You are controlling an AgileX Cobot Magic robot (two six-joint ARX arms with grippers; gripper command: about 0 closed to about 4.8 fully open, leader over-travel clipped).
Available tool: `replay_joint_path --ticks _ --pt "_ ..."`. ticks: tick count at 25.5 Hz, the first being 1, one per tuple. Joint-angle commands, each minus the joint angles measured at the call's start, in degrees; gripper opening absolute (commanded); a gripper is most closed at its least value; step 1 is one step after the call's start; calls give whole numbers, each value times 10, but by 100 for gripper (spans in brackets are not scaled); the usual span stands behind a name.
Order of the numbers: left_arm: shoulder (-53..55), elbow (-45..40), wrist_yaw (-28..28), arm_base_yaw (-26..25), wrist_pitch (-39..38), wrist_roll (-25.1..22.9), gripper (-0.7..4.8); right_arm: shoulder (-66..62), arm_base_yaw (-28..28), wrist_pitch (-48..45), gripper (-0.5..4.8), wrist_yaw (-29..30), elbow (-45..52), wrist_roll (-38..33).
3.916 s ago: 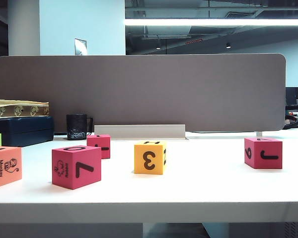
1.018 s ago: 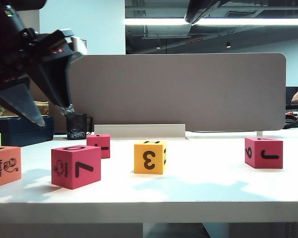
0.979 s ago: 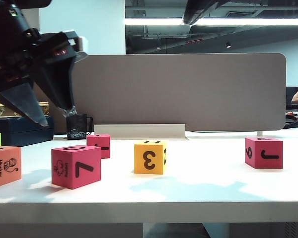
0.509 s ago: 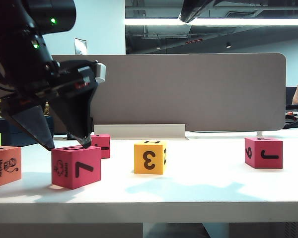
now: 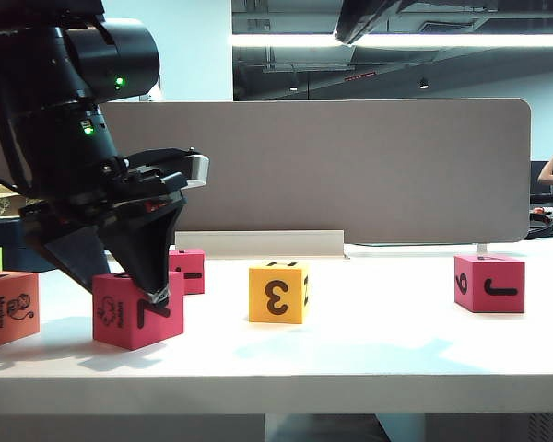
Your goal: Select the appropriate blocks from the scattered letter blocks on the table and arrange them in a row to spell out "ALOHA".
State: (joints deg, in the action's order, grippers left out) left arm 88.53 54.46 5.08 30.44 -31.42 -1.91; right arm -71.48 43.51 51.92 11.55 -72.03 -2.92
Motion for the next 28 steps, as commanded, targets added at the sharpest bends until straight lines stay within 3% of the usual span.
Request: replay_joint_path --ticks 1,7,15,19,28 --pt "1 2 2 8 26 6 334 2 1 -6 -5 -1 -4 2" --pt "23 5 -2 20 89 30 331 2 1 -5 -5 -2 -4 2" --pt "40 12 -26 20 92 29 326 2 1 3 -5 -16 -4 2" --pt "40 16 -29 19 99 24 215 2 1 3 -5 -16 -4 2" --pt "40 37 -28 19 111 24 209 2 1 3 -5 -16 -4 2"
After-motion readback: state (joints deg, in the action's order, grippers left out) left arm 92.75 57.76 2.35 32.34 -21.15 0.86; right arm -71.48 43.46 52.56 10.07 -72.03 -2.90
